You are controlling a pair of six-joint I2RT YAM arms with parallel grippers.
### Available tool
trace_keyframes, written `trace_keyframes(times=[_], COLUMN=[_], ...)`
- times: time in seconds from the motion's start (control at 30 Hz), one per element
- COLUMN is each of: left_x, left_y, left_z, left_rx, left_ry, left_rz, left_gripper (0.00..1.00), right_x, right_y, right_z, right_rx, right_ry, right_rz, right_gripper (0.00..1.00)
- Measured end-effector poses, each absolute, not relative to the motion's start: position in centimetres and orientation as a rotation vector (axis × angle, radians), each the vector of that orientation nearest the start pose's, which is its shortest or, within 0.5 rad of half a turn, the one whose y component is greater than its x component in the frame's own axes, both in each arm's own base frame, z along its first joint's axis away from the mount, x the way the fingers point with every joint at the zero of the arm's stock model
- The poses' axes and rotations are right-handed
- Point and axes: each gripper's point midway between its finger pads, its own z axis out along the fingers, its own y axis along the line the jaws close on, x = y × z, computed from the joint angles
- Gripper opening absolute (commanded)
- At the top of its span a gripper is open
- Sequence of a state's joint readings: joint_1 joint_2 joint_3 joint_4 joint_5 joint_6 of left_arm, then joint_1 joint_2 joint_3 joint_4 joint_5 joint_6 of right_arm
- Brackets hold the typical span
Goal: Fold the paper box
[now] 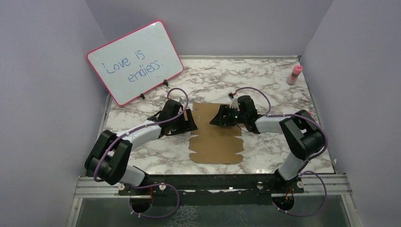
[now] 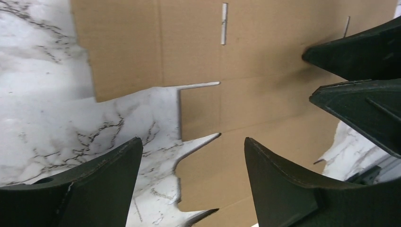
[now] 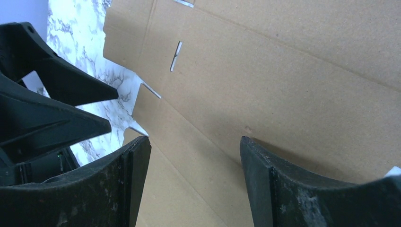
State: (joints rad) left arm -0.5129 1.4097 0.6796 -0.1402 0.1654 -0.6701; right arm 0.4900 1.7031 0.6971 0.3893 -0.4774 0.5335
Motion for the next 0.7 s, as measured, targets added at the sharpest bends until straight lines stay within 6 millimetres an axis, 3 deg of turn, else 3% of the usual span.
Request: trace_keyframes(times=[0.47,0.7], left_x=[27.5,28.1], left_y=[-22.2,-22.9], left_z=[4.3,4.5], left_rx=[-0.185,-0.190], left_ry=[2.534,2.510], left_rz=[-0.799,-0.859], left_gripper=[0.80,0.73], right_x=[30.9,31.1], right_y=[29.4,29.5], right_z=[4.5,4.4], right_rx=[-0.226,-0.221], right_ry=[2.271,2.266], right_rz=[1.100,1.091], right_gripper=[0.75,0.75])
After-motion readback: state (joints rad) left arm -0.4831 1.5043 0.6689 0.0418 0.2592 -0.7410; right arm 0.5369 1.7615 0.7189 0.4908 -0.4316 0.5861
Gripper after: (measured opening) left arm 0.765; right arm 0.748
